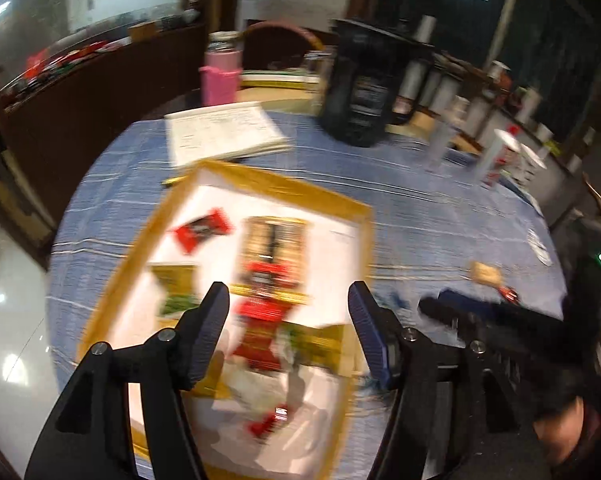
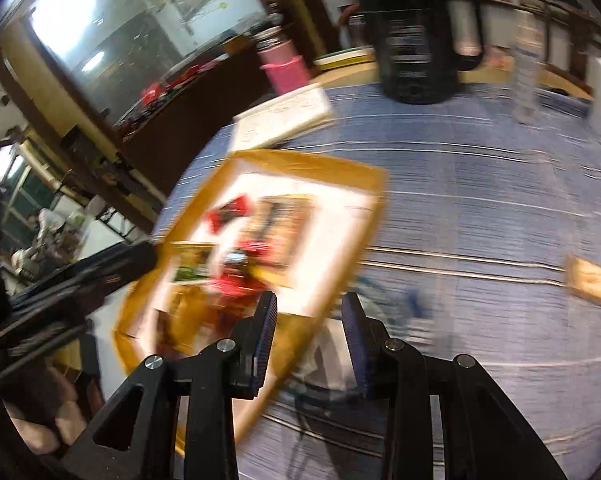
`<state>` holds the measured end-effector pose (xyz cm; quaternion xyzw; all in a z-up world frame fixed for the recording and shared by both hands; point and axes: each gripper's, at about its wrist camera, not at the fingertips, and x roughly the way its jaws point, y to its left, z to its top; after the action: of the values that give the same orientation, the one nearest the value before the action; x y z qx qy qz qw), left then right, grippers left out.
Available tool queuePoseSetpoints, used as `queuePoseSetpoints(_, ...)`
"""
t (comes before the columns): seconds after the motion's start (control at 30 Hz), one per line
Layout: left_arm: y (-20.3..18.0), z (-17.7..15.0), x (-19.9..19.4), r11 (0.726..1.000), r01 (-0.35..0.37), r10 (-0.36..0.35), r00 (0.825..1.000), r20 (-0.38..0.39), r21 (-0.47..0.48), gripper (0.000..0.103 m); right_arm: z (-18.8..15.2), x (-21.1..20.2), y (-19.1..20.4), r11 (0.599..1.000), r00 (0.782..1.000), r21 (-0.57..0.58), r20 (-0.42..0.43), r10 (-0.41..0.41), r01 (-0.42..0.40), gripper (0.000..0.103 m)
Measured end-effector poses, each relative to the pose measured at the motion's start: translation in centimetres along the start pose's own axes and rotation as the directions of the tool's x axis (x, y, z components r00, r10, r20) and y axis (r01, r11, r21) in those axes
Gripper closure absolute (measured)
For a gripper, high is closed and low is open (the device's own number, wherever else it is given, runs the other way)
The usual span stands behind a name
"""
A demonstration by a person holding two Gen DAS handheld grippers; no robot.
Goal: Organize snacks
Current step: 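Withdraw both open tools from the tray toward the remaining snacks, then grasp the cream biscuit bar with the left tool while the right tool grasps the last red candy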
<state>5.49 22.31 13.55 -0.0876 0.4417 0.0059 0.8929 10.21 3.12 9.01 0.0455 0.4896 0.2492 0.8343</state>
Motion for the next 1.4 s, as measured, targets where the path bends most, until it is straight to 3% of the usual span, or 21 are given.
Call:
queuePoseSetpoints(0.1,-3.1,-0.7,-0.4,0.998,0.039,-0.039,0.999,0.003,0.048,0.042,0.4,-2.2,-7.0,0.992,0.995,0.069,0.01,-0.102,0.101,0.068)
queuePoseSetpoints(0.2,-5.4,-1.2,-0.1,0.995,0.054,-0.054,0.999,-0.007,0.079,0.042,1.0,-3.3,-13.6,0.975,0.986,0.145,-0.001,-0.168,0.167,0.061)
queuePoseSetpoints(0.3,-7.0,-2.1,0.5,0.995,0.066,-0.063,0.997,-0.034,0.075,0.042,2.0,-2.8,-19.2,0.958,0.979,0.2,-0.027,-0.203,0.205,0.061)
queuePoseSetpoints(0.4,-7.9,-2.7,0.8,0.996,0.063,-0.06,0.996,-0.059,0.056,0.042,2.8,-1.4,-21.9,0.957,0.977,0.198,-0.051,-0.206,0.212,0.061)
queuePoseSetpoints(0.57,-8.6,-3.4,1.2,0.999,0.039,-0.036,0.996,-0.08,0.037,0.042,3.0,0.9,-21.9,0.974,0.986,0.162,-0.085,-0.144,0.157,0.067)
queuePoseSetpoints(0.7,-9.2,-3.5,1.5,0.999,0.04,-0.038,0.996,-0.083,0.025,0.042,1.6,0.8,-19.4,0.99,0.988,0.133,-0.152,-0.022,0.043,0.073)
queuePoseSetpoints(0.77,-9.7,-3.6,1.8,0.998,0.05,-0.047,0.995,-0.087,0.024,0.042,0.1,1.1,-17.9,0.991,0.975,0.132,-0.213,0.06,-0.032,0.08)
queuePoseSetpoints(0.83,-10.2,-3.6,2.0,0.998,0.058,-0.055,0.994,-0.091,0.028,0.042,-1.6,1.1,-16.7,0.973,0.943,0.168,-0.266,0.198,-0.156,0.08)
queuePoseSetpoints(0.9,-10.7,-3.6,2.1,0.997,0.068,-0.063,0.993,-0.095,0.042,0.042,-2.1,-0.2,-16.6,0.952,0.929,0.198,-0.244,0.277,-0.232,0.08)
queuePoseSetpoints(0.93,-10.9,-3.7,2.1,0.996,0.075,-0.069,0.993,-0.098,0.052,0.042,-2.2,-2.0,-17.5,0.941,0.938,0.229,-0.185,0.294,-0.25,0.077)
queuePoseSetpoints(1.0,-11.3,-4.0,2.3,0.994,0.088,-0.081,0.991,-0.105,0.063,0.042,-2.1,-4.4,-19.5,0.939,0.963,0.272,-0.108,0.248,-0.212,0.076)
queuePoseSetpoints(1.07,-11.5,-4.2,2.6,0.993,0.101,-0.094,0.989,-0.116,0.063,0.042,-2.0,-6.5,-22.1,0.956,0.993,0.281,-0.053,0.102,-0.083,0.061)
queuePoseSetpoints(1.13,-11.9,-4.5,3.0,0.991,0.12,-0.112,0.985,-0.131,0.057,0.042,-1.5,-7.0,-23.9,0.959,0.999,0.285,-0.039,0.014,-0.002,0.06)
queuePoseSetpoints(1.3,-12.9,-5.2,3.5,0.989,0.138,-0.127,0.978,-0.165,0.055,0.042,1.7,-4.4,-23.5,0.968,1.0,0.25,-0.016,-0.006,0.01,0.06)
queuePoseSetpoints(1.4,-13.2,-5.4,3.1,0.99,0.124,-0.111,0.98,-0.166,0.067,0.042,3.4,-1.0,-23.3,0.977,0.999,0.213,-0.054,-0.008,0.019,0.063)
